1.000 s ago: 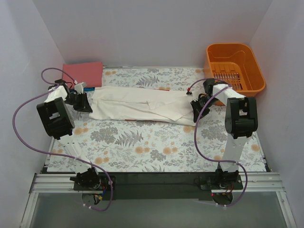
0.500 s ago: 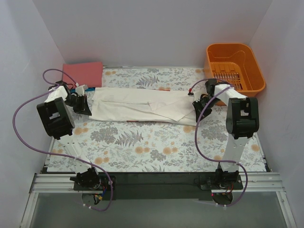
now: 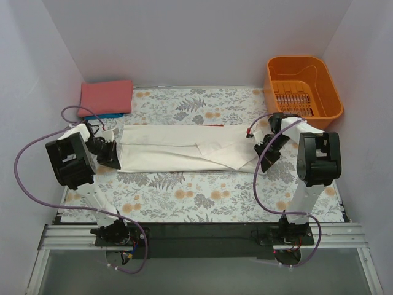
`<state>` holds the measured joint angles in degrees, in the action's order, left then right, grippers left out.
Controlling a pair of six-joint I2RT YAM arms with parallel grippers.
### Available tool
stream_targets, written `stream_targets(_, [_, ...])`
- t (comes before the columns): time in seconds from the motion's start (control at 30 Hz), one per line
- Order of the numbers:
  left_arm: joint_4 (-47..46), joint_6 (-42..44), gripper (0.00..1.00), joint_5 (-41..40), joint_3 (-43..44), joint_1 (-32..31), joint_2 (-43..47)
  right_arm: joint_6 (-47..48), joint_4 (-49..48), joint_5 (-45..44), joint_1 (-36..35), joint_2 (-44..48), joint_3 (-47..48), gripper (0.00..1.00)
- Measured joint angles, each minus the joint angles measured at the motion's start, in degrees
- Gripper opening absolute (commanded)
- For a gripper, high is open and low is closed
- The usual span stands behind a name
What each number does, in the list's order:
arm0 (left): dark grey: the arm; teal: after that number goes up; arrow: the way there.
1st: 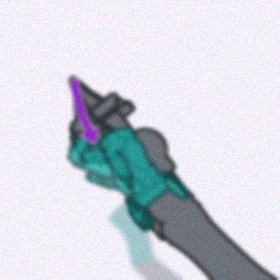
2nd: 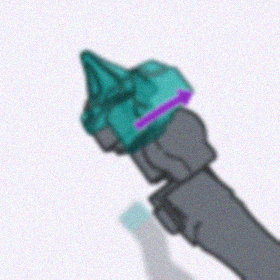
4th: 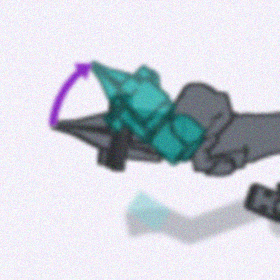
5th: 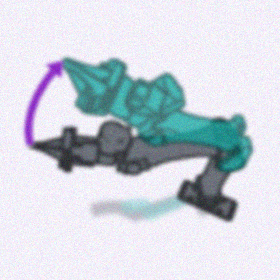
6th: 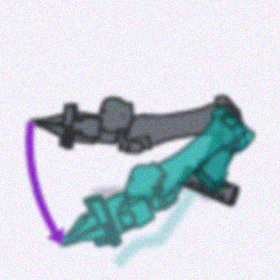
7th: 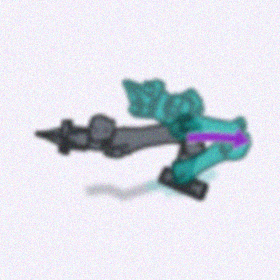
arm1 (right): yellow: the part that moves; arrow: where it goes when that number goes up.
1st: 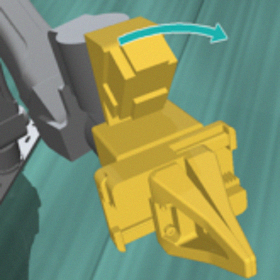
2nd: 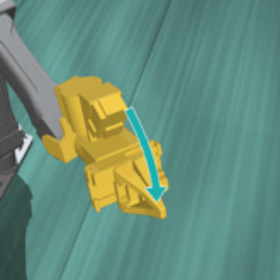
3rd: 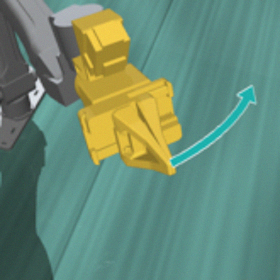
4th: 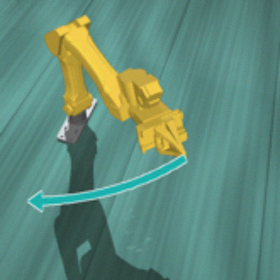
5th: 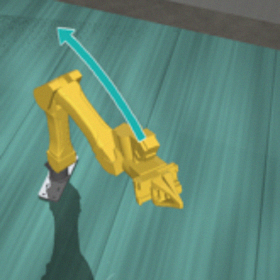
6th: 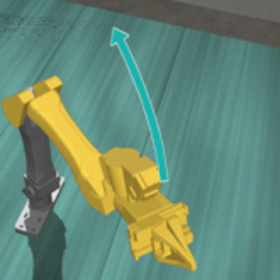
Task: Fold and stack the t-shirts
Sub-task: Fold the tshirt
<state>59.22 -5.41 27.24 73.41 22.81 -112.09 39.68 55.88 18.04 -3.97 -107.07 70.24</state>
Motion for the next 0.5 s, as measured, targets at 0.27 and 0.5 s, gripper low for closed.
stream_targets(0.27, [-0.66, 1.11, 0.3, 2.4, -1.57, 0.11, 2.08, -0.07, 1.44, 0.48, 0.15, 0.5, 1.95, 0.45])
stream_targets(0.5, [-3.58, 2.6, 0.44, 13.4, 3.23, -3.65, 12.96, 0.5, 3.39, 4.98, 0.22, 7.54, 5.81, 0.49])
